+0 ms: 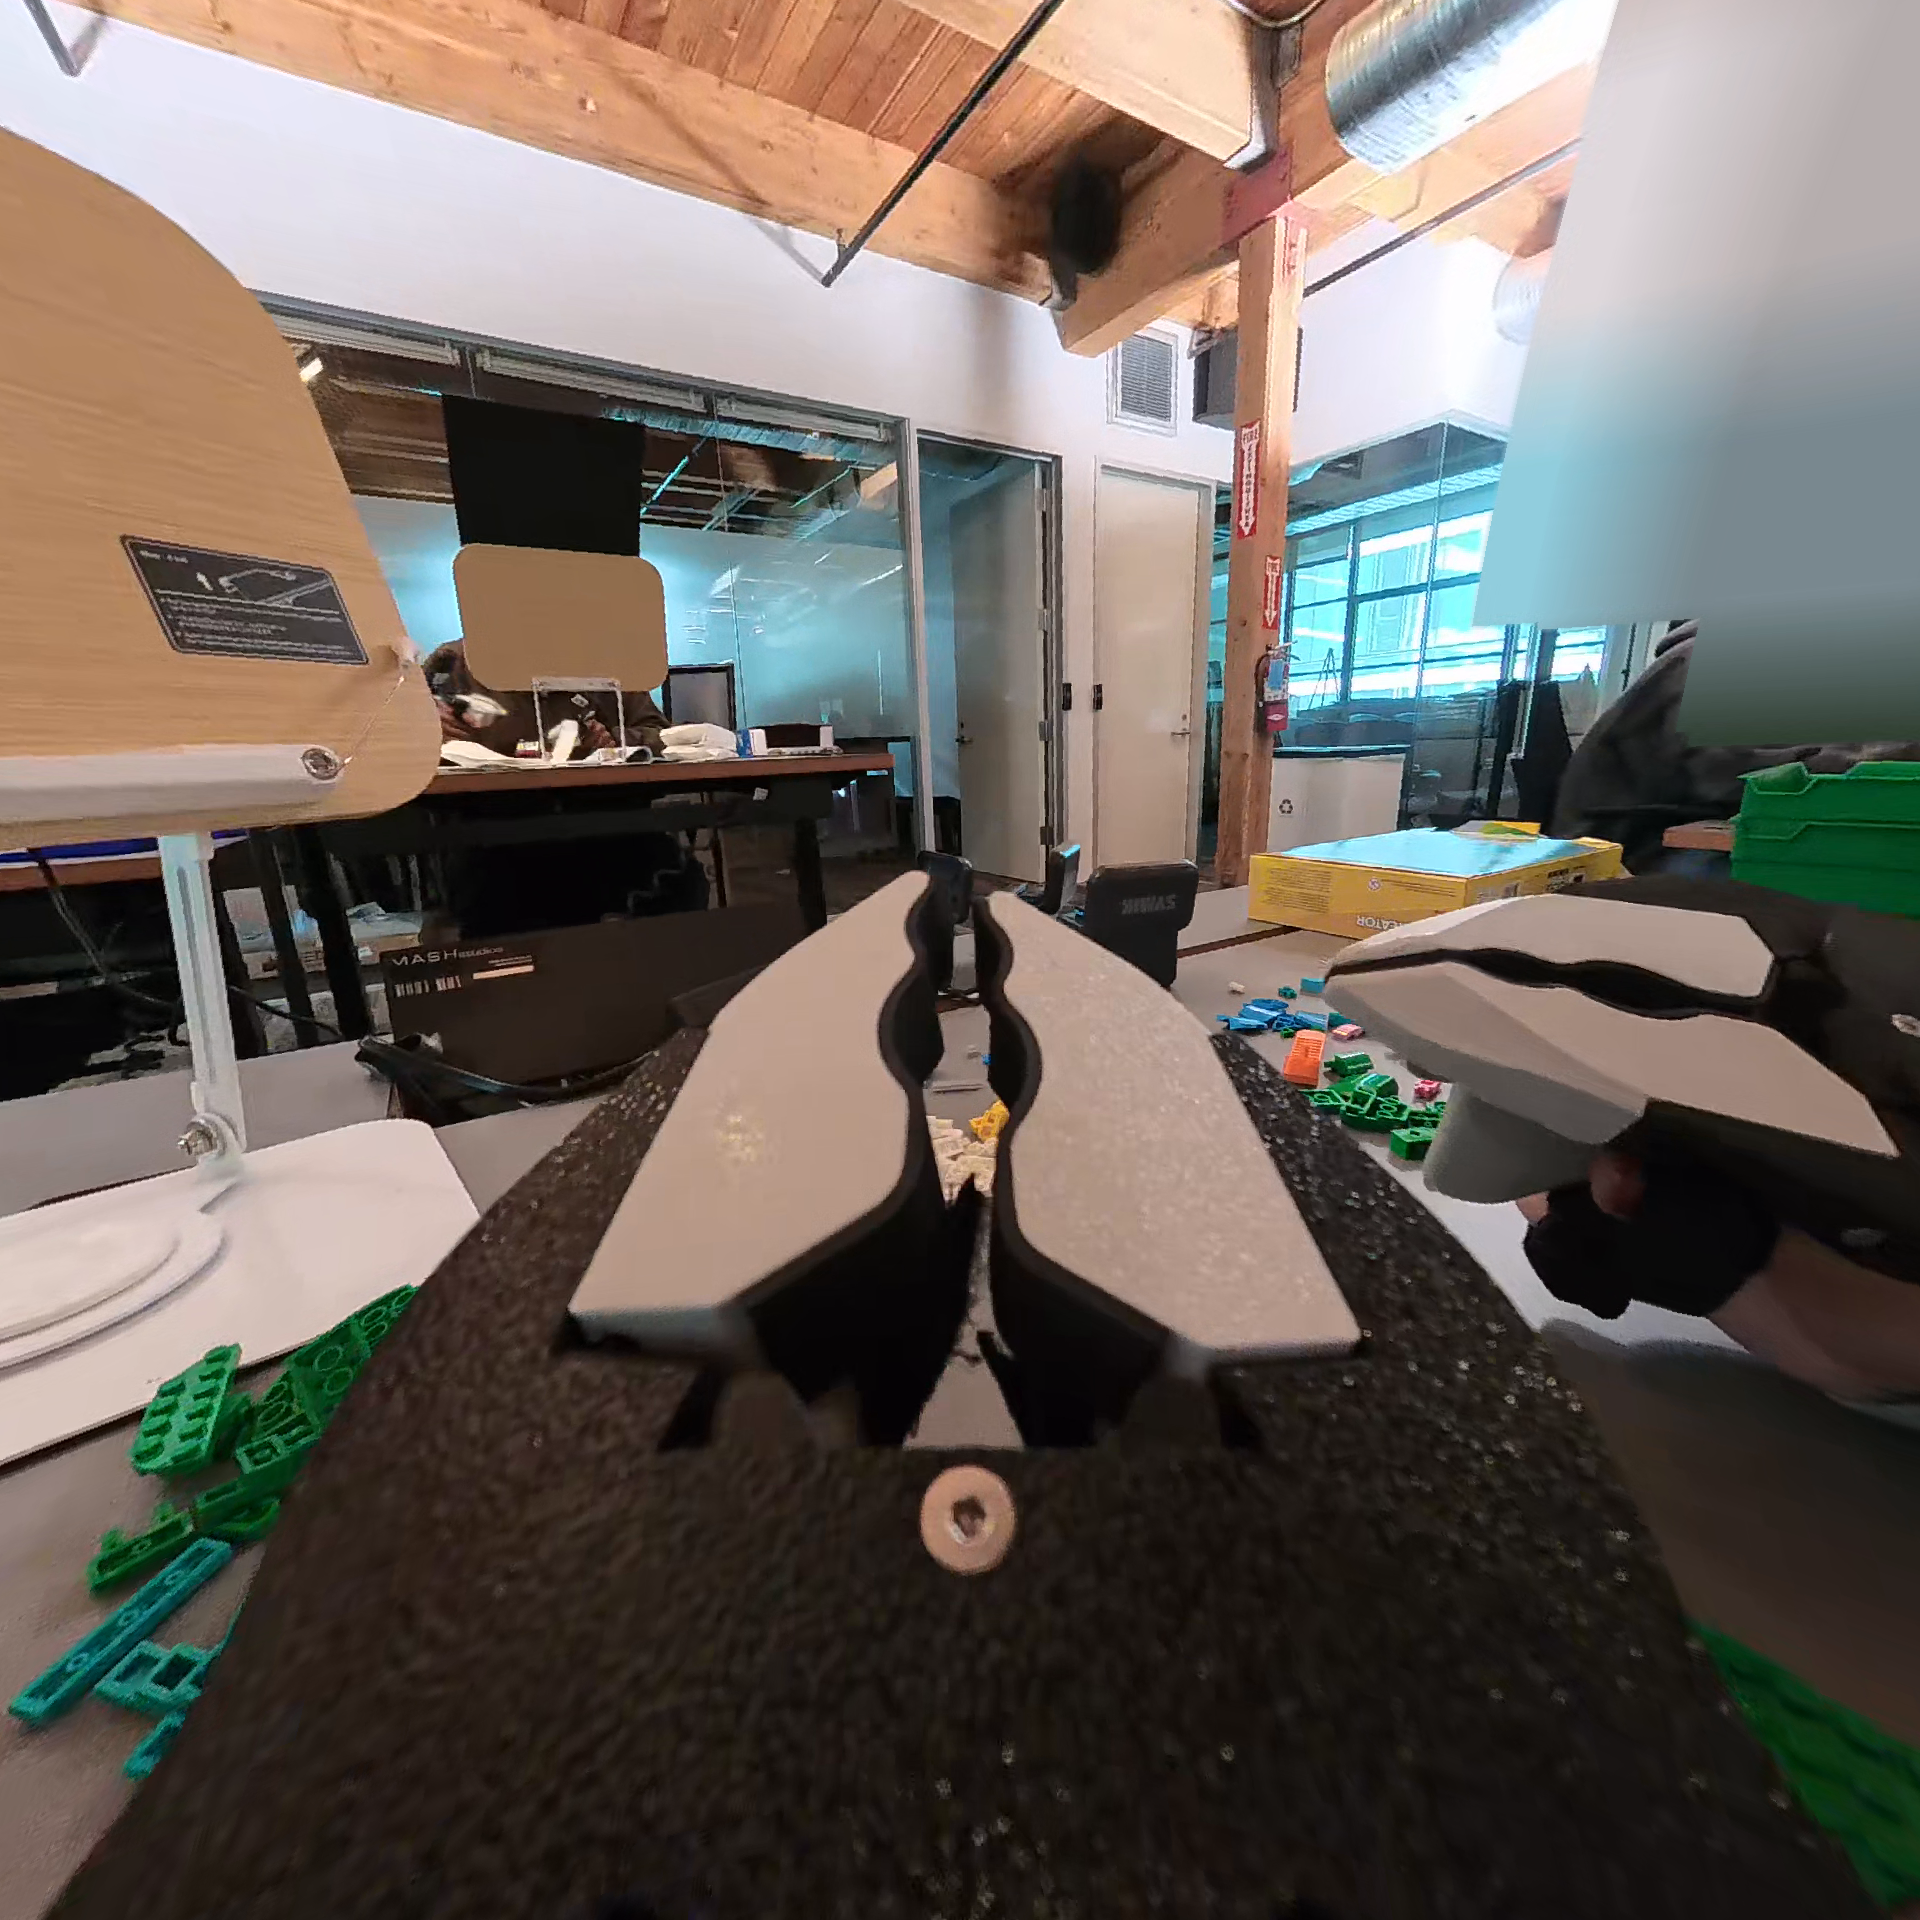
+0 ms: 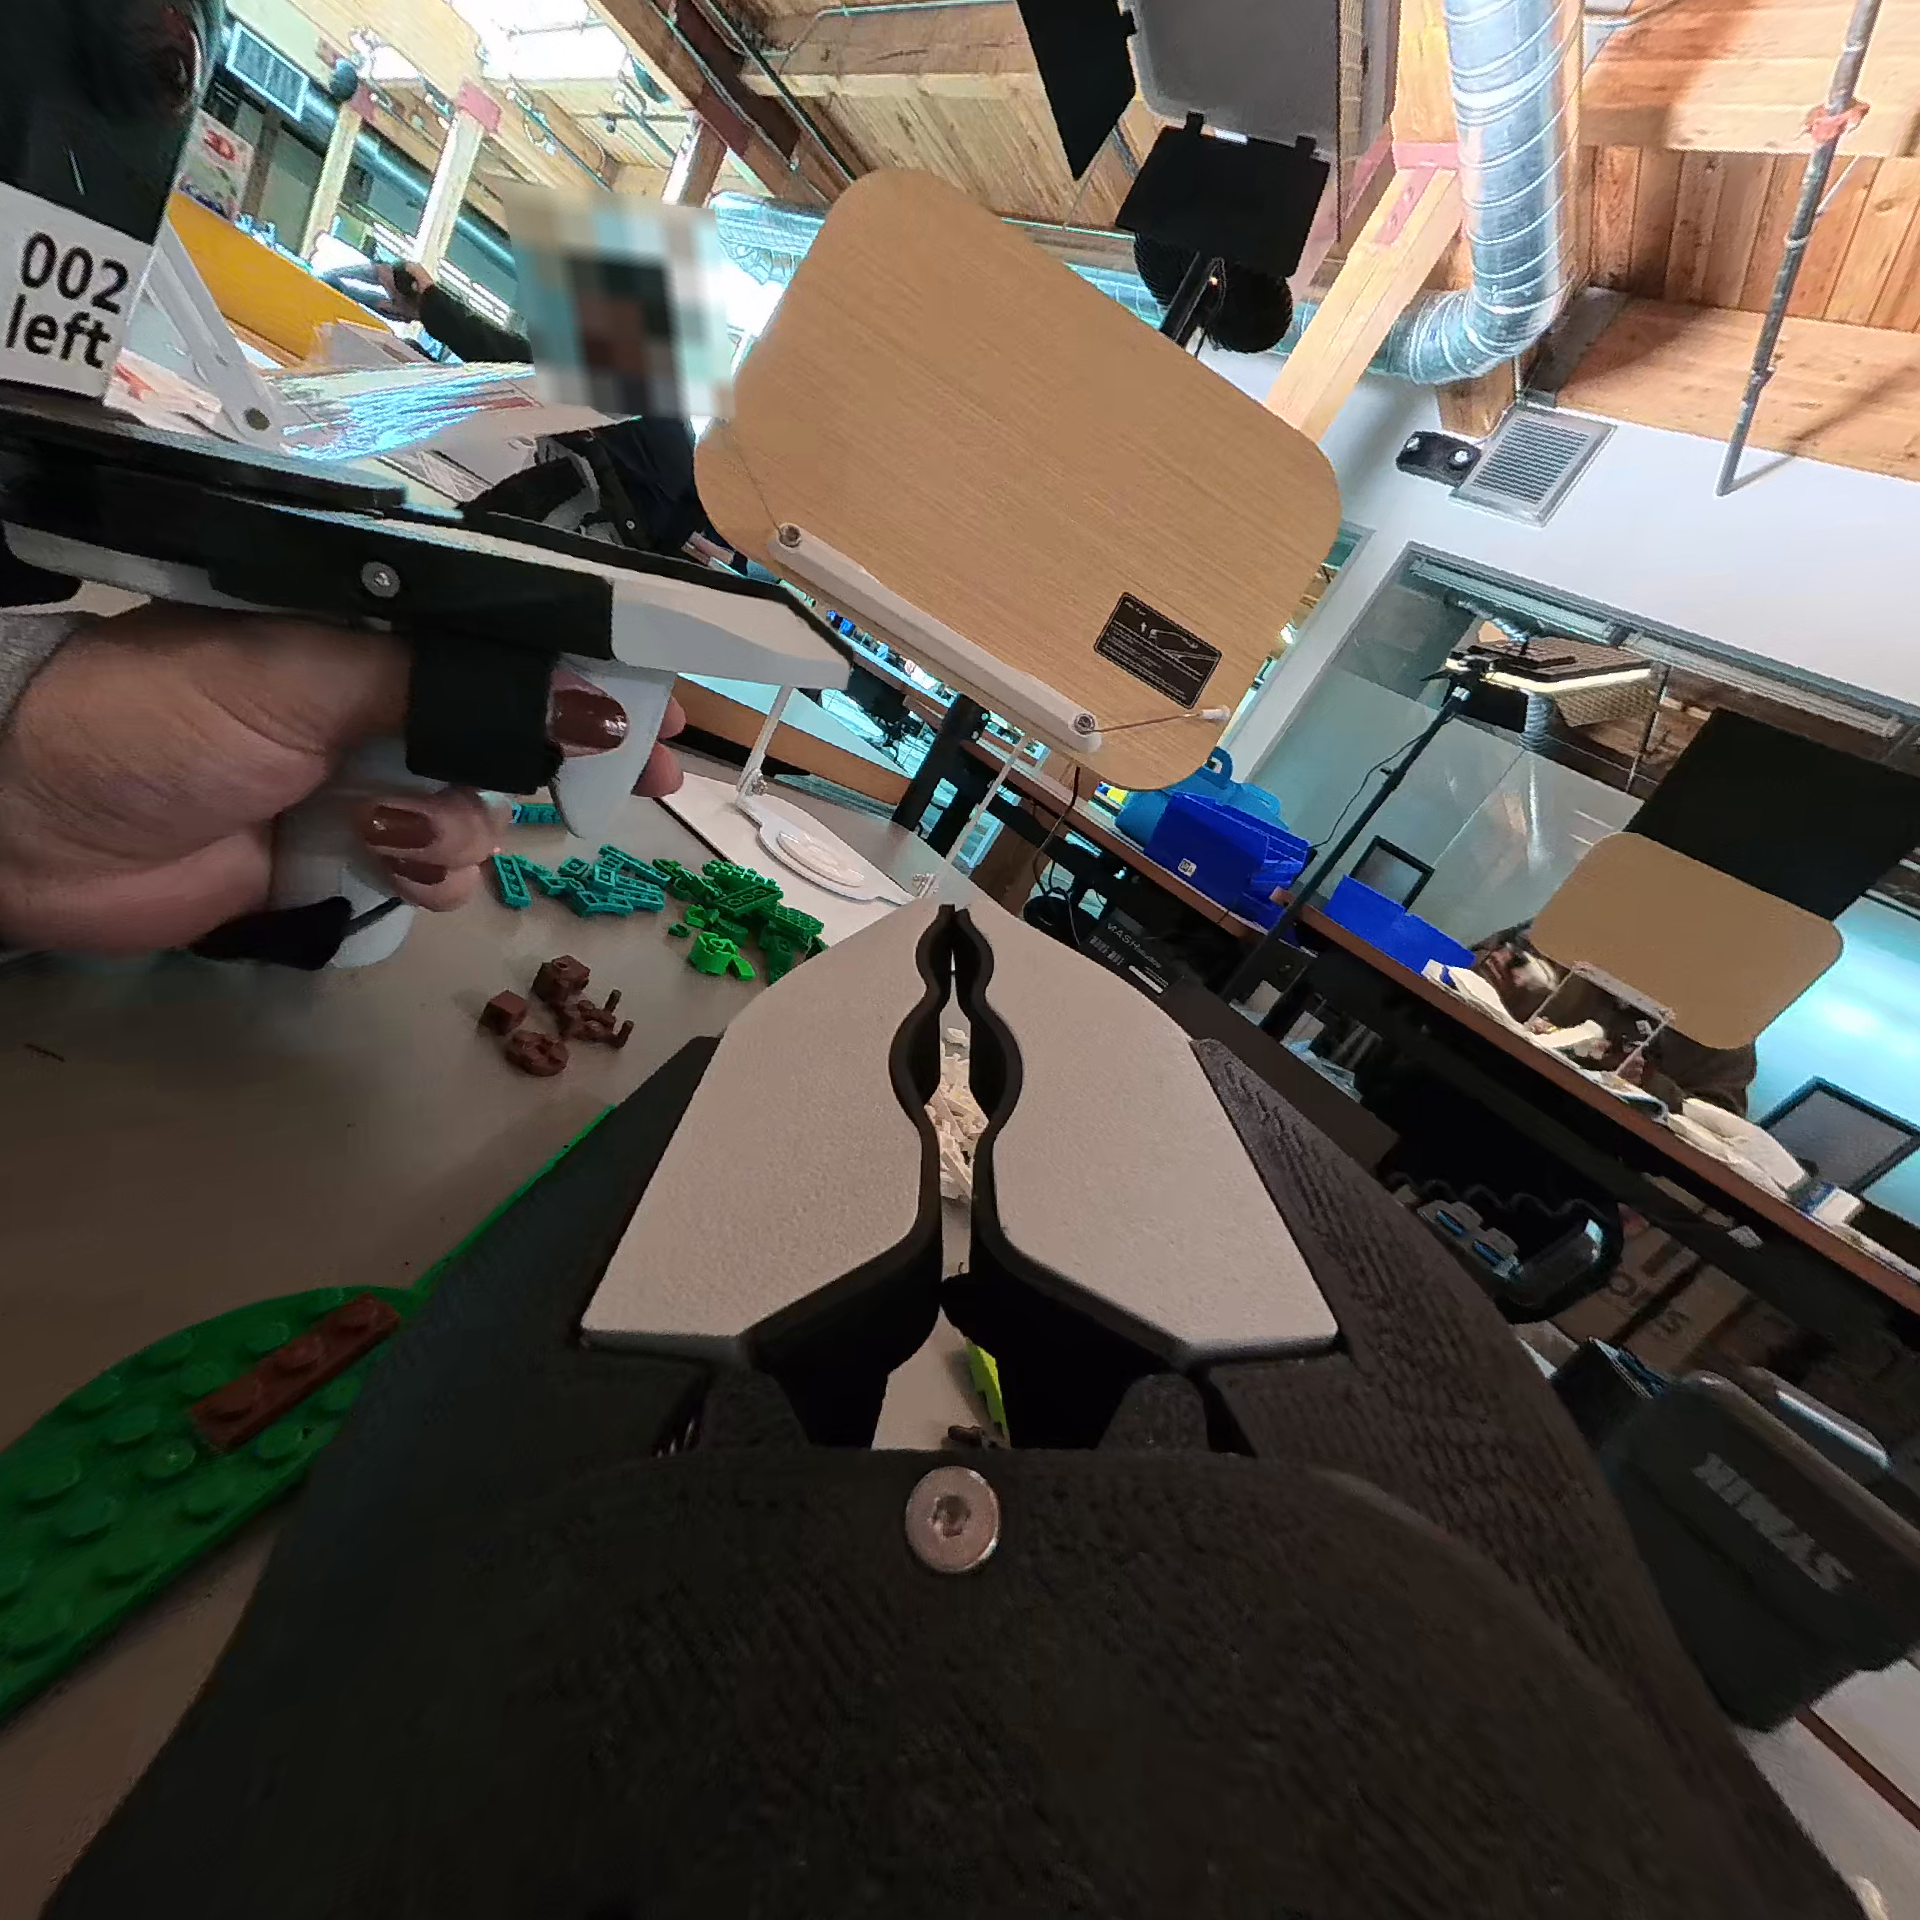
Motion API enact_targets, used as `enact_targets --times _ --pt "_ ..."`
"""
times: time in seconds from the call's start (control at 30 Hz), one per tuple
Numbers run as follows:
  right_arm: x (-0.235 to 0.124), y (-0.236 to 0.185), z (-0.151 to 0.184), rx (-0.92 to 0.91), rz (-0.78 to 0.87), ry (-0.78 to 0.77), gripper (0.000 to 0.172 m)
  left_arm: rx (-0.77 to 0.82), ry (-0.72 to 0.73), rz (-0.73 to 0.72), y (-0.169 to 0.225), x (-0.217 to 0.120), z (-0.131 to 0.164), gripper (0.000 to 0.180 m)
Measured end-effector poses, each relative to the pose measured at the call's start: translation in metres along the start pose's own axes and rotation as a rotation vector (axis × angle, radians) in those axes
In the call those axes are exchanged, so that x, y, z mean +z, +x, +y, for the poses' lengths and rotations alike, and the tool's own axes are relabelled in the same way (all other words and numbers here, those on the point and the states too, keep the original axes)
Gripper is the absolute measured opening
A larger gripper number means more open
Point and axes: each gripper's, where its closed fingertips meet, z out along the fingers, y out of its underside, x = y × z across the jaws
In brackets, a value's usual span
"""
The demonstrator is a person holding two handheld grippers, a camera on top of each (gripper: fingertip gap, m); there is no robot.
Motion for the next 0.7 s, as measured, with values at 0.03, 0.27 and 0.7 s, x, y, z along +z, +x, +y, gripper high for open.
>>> enact_targets --times 0.03,0.27,0.7 --pt "0.0001 -0.0005 0.0002 -0.001 -0.002 -0.001 0.000 0.008 0.000 0.005 0.0014 0.0001 -0.0002 0.004" --pt "0.0002 -0.0001 0.0020 0.011 -0.003 -0.006 0.000 0.032 -0.003 0.026 0.0072 0.0009 0.0005 0.004" --pt "0.0011 -0.0012 0.0099 0.020 -0.007 -0.090 0.000 0.027 -0.011 0.022 0.0049 0.0011 0.0033 0.004"
